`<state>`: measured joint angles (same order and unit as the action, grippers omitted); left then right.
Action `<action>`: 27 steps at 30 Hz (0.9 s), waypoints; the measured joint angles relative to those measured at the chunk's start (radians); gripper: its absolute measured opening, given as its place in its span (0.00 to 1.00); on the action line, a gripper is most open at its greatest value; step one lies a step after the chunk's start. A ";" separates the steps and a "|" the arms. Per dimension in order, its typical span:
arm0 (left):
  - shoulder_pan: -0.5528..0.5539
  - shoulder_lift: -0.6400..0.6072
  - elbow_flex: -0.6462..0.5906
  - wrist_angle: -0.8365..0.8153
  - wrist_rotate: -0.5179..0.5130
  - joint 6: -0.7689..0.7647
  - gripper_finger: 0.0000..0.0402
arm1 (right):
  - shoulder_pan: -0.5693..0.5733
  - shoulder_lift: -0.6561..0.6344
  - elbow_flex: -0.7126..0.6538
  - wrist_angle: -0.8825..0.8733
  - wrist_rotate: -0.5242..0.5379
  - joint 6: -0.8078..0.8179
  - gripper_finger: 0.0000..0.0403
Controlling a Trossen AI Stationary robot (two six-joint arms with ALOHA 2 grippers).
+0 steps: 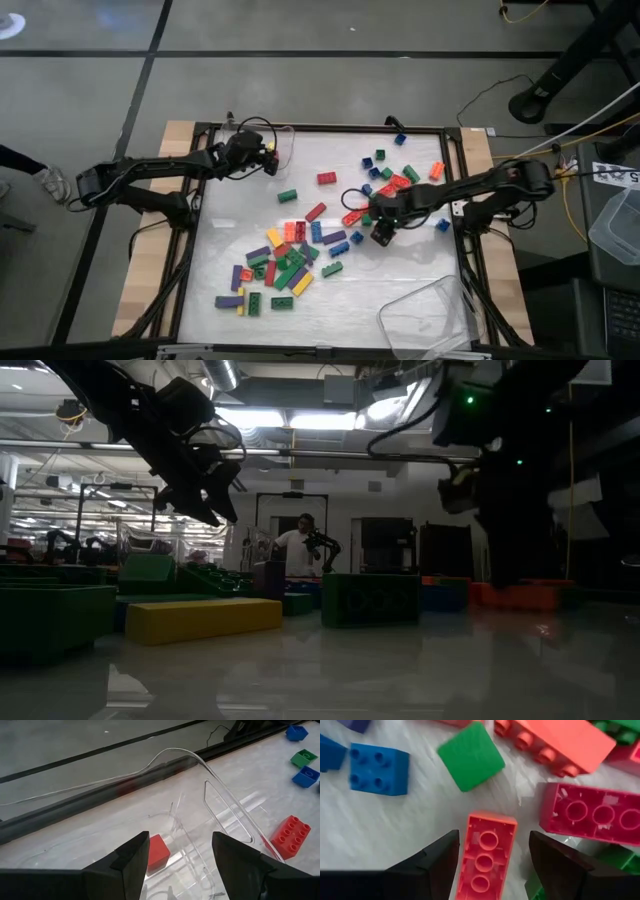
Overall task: Sort blocks by size
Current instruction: Put the rectangular orange game piece into the bottom transparent bin
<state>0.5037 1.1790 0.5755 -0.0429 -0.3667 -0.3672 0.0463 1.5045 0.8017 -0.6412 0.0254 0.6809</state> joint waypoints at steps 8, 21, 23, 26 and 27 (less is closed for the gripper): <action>0.000 0.000 0.000 0.000 0.001 0.000 0.51 | 0.000 0.066 0.000 -0.015 -0.008 0.003 0.57; -0.001 0.000 0.000 0.001 0.001 0.000 0.51 | 0.000 0.015 0.049 -0.013 -0.121 -0.093 0.33; -0.002 0.000 0.000 0.001 0.001 0.000 0.51 | 0.000 -0.001 0.079 -0.019 -0.172 -0.110 0.33; -0.002 0.000 0.000 0.001 0.001 -0.003 0.51 | 0.003 -0.033 0.132 -0.022 -0.256 -0.115 0.33; -0.002 0.000 0.000 0.001 0.001 -0.004 0.51 | 0.010 -0.044 0.147 -0.029 -0.284 -0.117 0.33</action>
<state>0.5018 1.1790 0.5755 -0.0422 -0.3656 -0.3710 0.0563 1.4601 0.9491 -0.6703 -0.2589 0.5640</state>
